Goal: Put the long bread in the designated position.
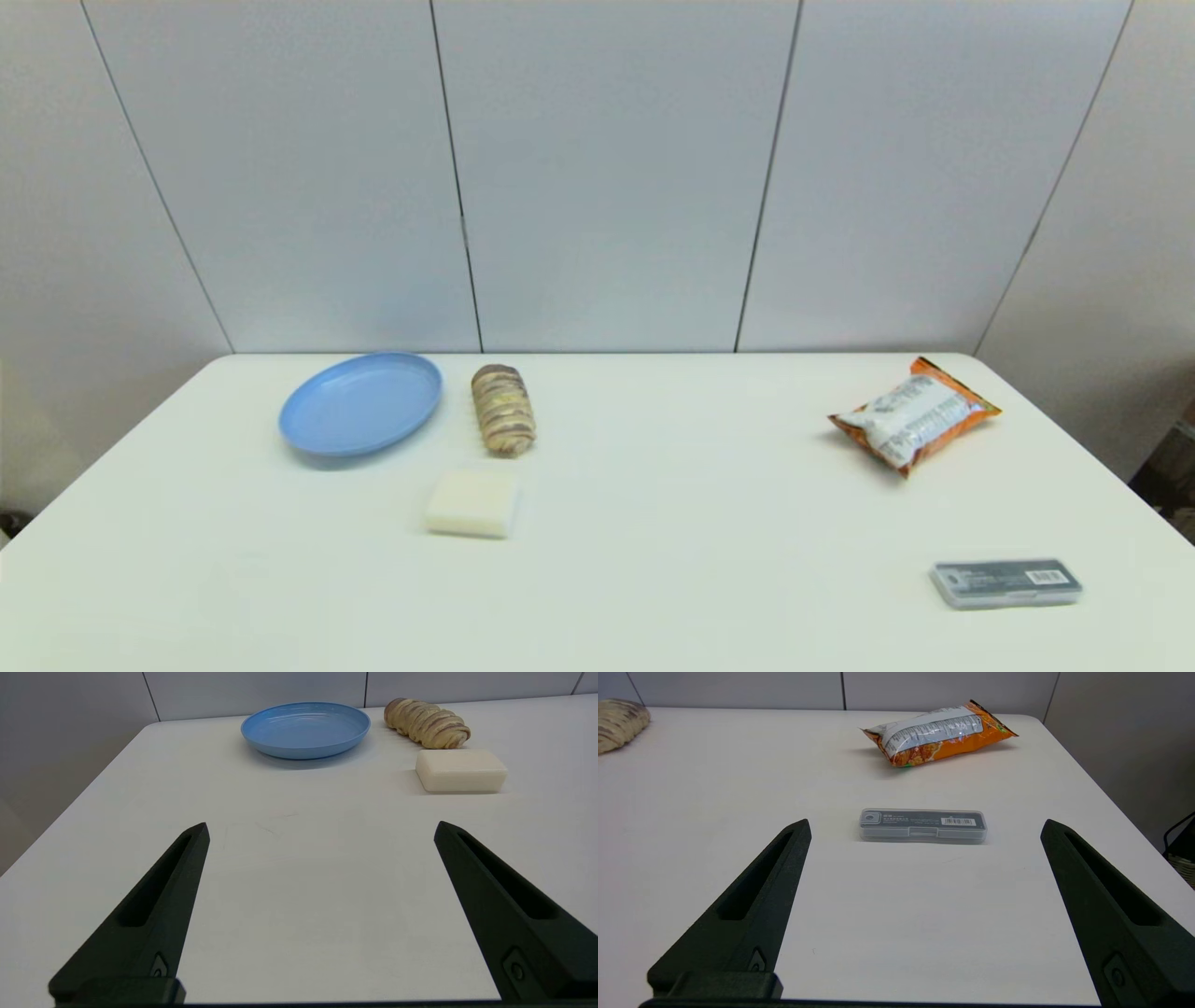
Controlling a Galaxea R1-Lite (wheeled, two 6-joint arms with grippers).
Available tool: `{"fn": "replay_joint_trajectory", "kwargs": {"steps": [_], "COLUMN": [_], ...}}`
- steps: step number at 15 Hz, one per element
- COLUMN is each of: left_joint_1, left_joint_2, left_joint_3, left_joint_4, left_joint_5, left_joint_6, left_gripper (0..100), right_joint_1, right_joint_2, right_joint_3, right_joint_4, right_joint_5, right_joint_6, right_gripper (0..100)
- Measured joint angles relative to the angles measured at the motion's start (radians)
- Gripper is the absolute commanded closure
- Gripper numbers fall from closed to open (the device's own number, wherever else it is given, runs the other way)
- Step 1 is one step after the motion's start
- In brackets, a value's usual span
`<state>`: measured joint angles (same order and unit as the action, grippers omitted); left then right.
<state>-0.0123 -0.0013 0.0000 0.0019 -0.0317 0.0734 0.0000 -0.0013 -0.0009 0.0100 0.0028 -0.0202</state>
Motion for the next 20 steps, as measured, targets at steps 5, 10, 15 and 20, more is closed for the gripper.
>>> {"fn": "replay_joint_trajectory", "kwargs": {"steps": [5,10,15,20], "left_joint_1": [0.000,0.000,0.000,0.001], "left_joint_2": [0.000,0.000,0.000,0.000], "left_joint_3": [0.000,0.000,0.000,0.000], "left_joint_4": [0.000,0.000,0.000,0.000], "left_joint_5": [0.000,0.000,0.000,0.000], "left_joint_6": [-0.001,-0.001,-0.001,-0.001], "left_gripper": [0,0,0,0], "right_joint_1": [0.000,0.000,0.000,0.000], "right_joint_2": [0.000,0.000,0.000,0.000], "right_joint_3": [0.000,0.000,0.000,0.001], "right_joint_4": [0.000,0.000,0.000,-0.001], "right_joint_5": [0.000,0.000,0.000,0.000], "right_joint_6": [0.000,0.000,0.000,0.000], "right_gripper": [0,0,0,0]}}
